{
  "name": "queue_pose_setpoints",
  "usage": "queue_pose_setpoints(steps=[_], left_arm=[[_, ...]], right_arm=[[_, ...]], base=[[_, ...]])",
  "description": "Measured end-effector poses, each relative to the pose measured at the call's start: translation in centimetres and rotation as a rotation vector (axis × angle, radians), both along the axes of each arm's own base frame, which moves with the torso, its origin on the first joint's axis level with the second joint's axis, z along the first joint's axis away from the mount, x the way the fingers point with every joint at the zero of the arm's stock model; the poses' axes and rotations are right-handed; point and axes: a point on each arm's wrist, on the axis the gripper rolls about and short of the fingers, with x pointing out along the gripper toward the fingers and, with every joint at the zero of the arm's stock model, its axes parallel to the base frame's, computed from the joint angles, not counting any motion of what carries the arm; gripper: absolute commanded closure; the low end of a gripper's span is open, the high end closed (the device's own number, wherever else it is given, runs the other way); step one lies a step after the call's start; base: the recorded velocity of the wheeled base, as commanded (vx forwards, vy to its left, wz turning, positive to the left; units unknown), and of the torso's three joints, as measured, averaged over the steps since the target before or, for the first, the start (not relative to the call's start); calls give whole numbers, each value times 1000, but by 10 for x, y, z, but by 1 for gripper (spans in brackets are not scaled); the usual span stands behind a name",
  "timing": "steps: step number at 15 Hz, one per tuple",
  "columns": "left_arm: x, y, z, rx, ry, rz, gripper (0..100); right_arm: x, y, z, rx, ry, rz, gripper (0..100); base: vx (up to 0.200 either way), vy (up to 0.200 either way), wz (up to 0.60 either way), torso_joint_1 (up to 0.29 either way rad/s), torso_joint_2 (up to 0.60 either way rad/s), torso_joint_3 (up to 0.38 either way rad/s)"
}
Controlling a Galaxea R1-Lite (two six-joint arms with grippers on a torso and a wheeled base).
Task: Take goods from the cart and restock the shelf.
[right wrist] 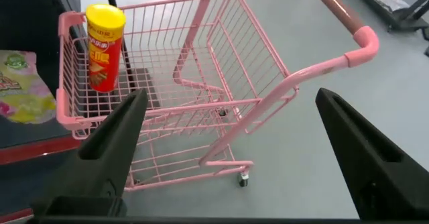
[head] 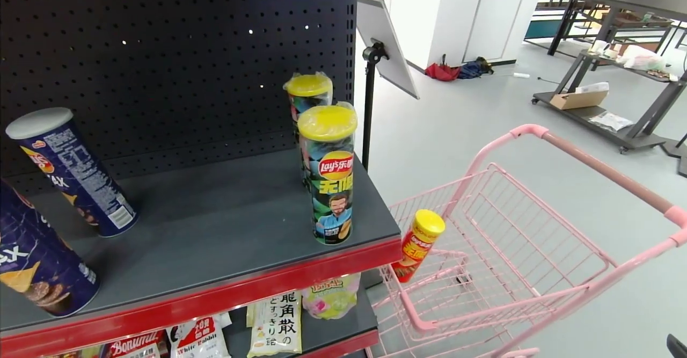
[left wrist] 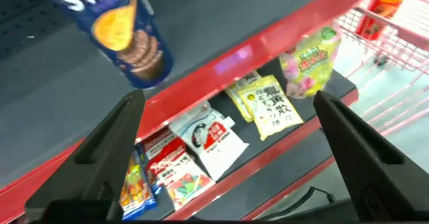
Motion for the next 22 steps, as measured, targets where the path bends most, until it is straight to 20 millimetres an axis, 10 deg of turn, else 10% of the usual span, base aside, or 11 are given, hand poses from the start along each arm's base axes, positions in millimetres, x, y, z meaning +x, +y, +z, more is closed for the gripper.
queue_pose_setpoints(steps=[17, 22], left_arm=[[4, -2, -11, 21, 37, -47, 0], [11, -2, -12, 21, -30, -42, 0]], right_arm=[[-6, 0, -19, 1, 3, 7, 0], [34, 0, 39, 92, 57, 47, 0]], base=[[0, 0, 0, -146, 404, 256], [0, 0, 0, -4, 14, 9]])
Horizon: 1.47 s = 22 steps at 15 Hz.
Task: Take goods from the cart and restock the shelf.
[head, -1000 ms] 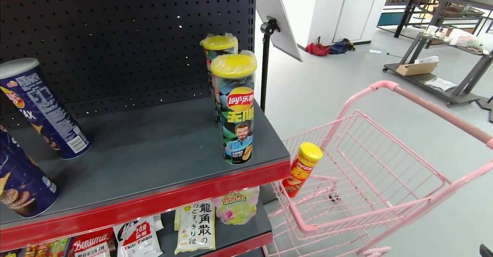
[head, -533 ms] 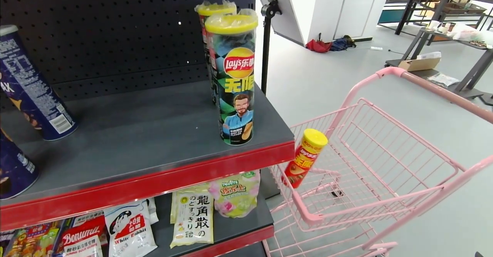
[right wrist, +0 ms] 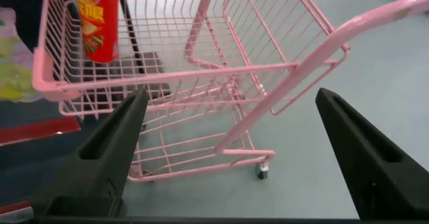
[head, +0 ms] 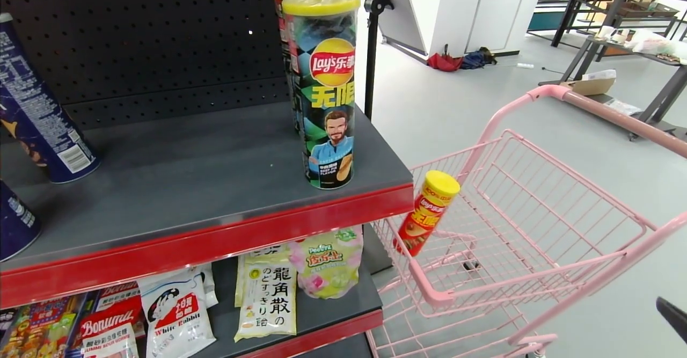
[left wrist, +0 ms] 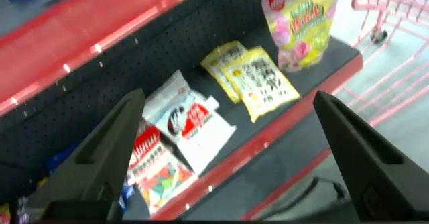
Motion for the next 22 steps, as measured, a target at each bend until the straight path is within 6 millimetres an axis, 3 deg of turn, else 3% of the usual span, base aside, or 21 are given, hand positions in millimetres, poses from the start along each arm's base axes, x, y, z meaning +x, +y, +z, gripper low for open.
queue_pose_setpoints(steps=[2, 6, 8, 11, 17, 22], left_arm=[[5, -1, -3, -19, -34, 5, 0], [6, -2, -4, -123, -14, -14, 0], [5, -1, -1, -118, -25, -11, 0], [3, -1, 4, -112, -41, 10, 0], [6, 0, -6, -53, -5, 53, 0], [9, -2, -17, -67, 34, 9, 0]], right_arm=[[34, 2, 22, 78, 58, 109, 0], [110, 17, 31, 161, 76, 285, 0], [147, 29, 24, 191, 33, 346, 0], [190, 47, -5, 221, 40, 449, 0], [241, 61, -63, 245, 46, 526, 0], [258, 62, -97, 268, 98, 559, 0]], base=[[0, 0, 0, 0, 0, 0], [0, 0, 0, 0, 0, 0], [0, 0, 0, 0, 0, 0], [0, 0, 0, 0, 0, 0], [0, 0, 0, 0, 0, 0], [0, 0, 0, 0, 0, 0]])
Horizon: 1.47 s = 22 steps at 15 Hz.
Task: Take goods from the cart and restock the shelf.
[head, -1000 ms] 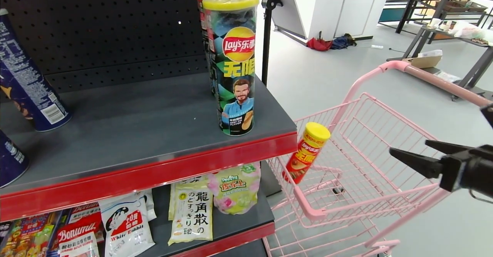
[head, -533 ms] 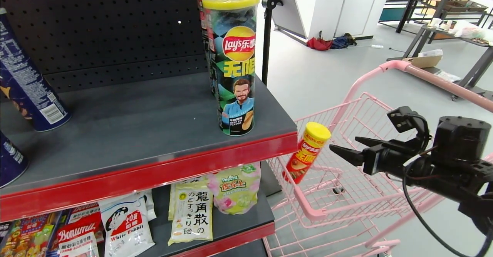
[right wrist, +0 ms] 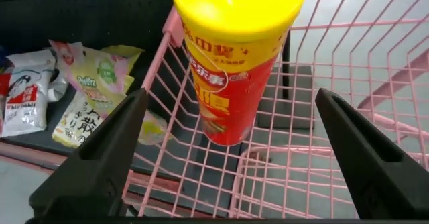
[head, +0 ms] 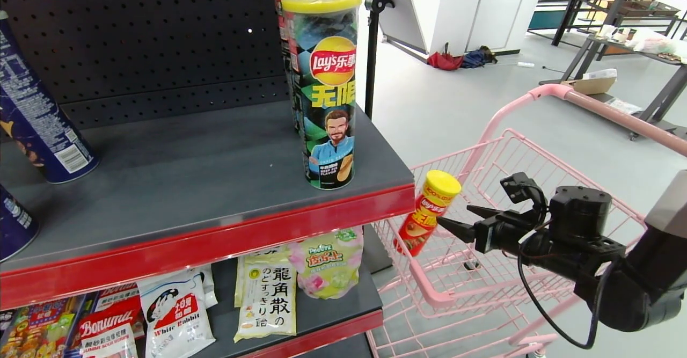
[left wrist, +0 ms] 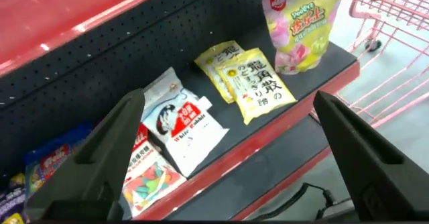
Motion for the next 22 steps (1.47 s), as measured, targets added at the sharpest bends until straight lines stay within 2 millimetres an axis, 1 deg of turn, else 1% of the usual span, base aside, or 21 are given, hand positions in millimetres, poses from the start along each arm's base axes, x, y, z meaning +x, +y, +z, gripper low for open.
queue_pose_setpoints(steps=[5, 12, 18, 22], left_arm=[[1, 0, -4, -3, 13, 5, 0], [1, 0, -5, -3, 17, 10, 0], [2, 0, -5, -5, 18, 12, 0], [1, 0, -5, -25, 21, 15, 0]], right_arm=[[20, 5, -2, 30, -17, 3, 0], [40, 13, -11, 51, -22, 10, 0], [67, 23, -16, 69, -64, 23, 0], [81, 28, -22, 76, -83, 38, 0]], base=[[0, 0, 0, 0, 0, 0], [0, 0, 0, 0, 0, 0], [0, 0, 0, 0, 0, 0], [0, 0, 0, 0, 0, 0]])
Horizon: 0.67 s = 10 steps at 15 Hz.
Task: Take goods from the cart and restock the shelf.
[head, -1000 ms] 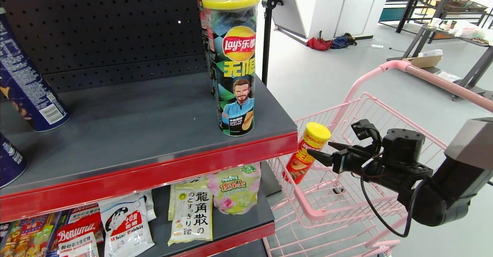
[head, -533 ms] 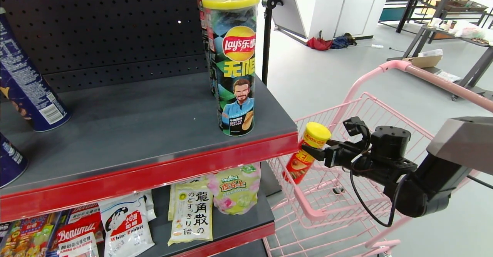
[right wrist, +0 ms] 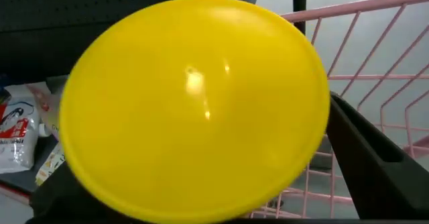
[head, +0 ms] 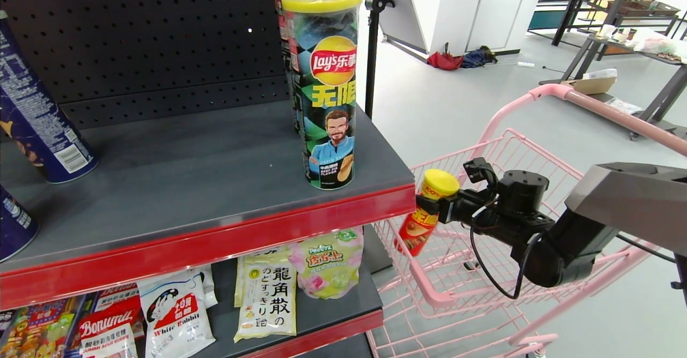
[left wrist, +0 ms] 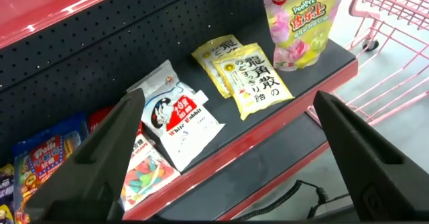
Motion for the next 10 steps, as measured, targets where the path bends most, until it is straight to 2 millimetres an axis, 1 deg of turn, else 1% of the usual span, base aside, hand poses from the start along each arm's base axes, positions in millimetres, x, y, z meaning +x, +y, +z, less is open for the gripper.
queue_pose_setpoints(steps=[1, 2, 8, 10], left_arm=[[0, 0, 0, 0, 0, 0, 0], [0, 0, 0, 0, 0, 1, 0], [0, 0, 0, 1, 0, 3, 0], [0, 0, 0, -1, 0, 2, 0]], right_arm=[[2, 1, -2, 0, -1, 0, 0], [4, 1, -3, 0, -1, 1, 100], [4, 3, -5, -3, -4, -1, 100], [1, 3, 1, -8, -8, -20, 100]], base=[[0, 0, 0, 0, 0, 0], [0, 0, 0, 0, 0, 0], [0, 0, 0, 0, 0, 0], [0, 0, 0, 0, 0, 0]])
